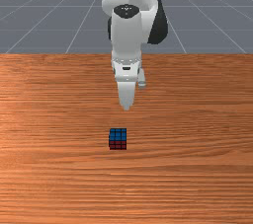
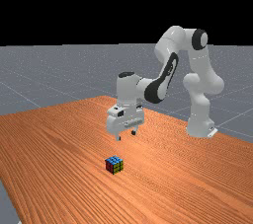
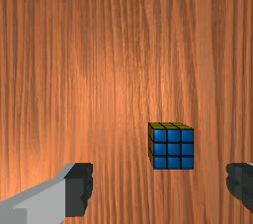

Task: Rotate the cube till the blue face upward

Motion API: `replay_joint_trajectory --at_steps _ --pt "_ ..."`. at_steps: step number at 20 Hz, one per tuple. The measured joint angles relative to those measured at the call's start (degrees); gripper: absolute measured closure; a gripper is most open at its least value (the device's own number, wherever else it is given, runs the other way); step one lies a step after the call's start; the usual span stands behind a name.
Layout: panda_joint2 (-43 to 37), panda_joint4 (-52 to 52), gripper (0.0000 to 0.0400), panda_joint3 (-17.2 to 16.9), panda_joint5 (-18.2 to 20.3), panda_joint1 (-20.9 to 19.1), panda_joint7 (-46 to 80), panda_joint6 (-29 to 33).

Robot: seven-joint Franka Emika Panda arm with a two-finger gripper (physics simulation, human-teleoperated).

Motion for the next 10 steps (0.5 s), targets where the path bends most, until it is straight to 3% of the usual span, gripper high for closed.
replay_joint_trajectory --at_steps 1,2,4,5,6,8,10 --pt "0.0 0.0 0.0151 0.0 0.0 0.0 0.0 0.0" --pt "-0.04 0.0 0.0092 -0.16 0.15 0.14 1.05 -0.19" --pt "-0.12 0.02 0.0034 -0.33 0.31 0.25 2.07 -0.38" --pt "-2.66 -2.65 0.0177 -0.77 0.35 0.37 3.69 -1.15" --pt "-4.68 -3.88 0.0265 -1.25 0.38 0.38 5.44 -2.09" --pt "-6.64 -4.85 0.035 -2.05 0.43 0.54 9.46 -3.16" --pt "-7.13 -5.15 0.0382 -2.62 0.51 1.0 13.92 -3.76"
